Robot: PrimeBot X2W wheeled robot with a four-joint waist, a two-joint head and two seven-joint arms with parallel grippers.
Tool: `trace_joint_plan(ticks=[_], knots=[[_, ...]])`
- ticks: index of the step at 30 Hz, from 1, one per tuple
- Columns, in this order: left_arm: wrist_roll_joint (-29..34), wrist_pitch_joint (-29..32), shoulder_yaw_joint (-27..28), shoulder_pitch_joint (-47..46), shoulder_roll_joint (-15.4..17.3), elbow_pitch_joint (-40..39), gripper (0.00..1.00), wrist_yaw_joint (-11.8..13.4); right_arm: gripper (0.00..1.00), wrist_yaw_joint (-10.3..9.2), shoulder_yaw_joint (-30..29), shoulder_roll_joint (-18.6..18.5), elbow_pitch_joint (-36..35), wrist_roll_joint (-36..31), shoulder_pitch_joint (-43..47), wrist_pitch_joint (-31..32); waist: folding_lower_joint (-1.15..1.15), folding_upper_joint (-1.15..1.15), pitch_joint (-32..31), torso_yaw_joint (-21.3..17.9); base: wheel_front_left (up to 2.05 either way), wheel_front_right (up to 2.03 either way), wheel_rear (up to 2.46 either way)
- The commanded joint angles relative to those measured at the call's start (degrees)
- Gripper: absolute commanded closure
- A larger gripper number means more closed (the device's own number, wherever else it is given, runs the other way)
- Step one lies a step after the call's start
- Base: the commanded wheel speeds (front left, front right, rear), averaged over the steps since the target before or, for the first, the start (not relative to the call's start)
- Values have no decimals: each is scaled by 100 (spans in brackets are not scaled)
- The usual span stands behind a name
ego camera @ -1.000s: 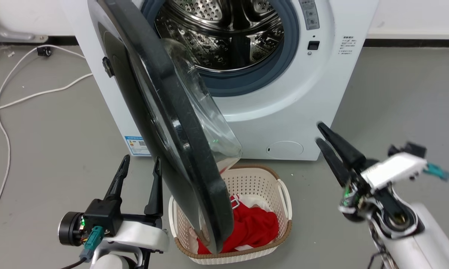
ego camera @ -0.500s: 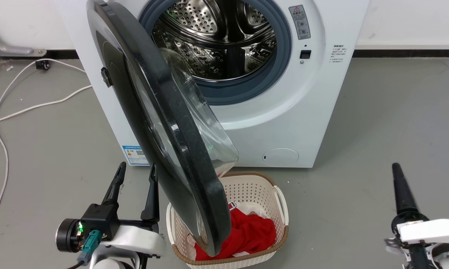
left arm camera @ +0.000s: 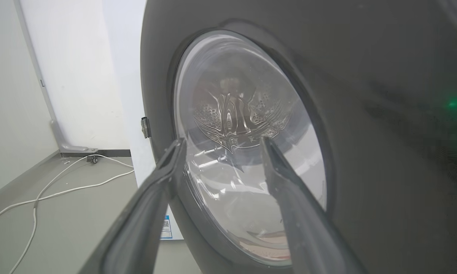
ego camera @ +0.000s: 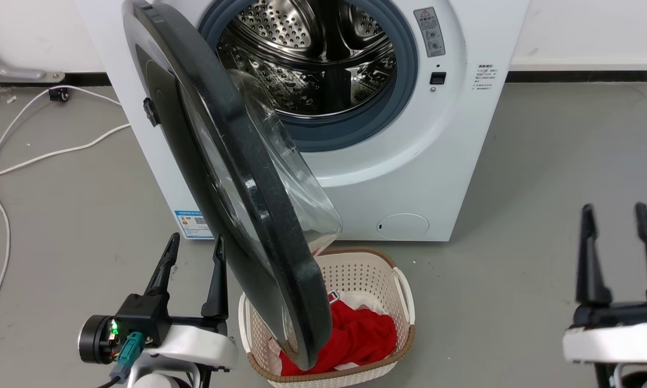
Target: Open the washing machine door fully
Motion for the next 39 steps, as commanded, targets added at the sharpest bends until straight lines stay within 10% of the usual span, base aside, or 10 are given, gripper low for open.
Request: trace_joint_plan(ticks=[1,23,24,26,39], knots=[[23,-15,16,14,3,-9,0,1,0,-2,131,44,-224,-429,253,139,0,0,10,5,0,0,0],[108,-15,68,-60,3,-16,0,-53,0,-3,394,54,381,-282,526,65,0,0,84,-14,0,0,0],[103,-15,71,-65,3,-17,3,-50,0,-3,399,54,386,-264,522,63,0,0,89,-16,0,0,0],[114,-14,68,-66,3,-22,100,-49,0,-3,400,54,396,-255,526,65,0,0,92,-20,0,0,0],[41,-14,195,-250,3,-646,100,35,0,-3,379,53,398,-186,544,55,0,0,153,-7,0,0,0]])
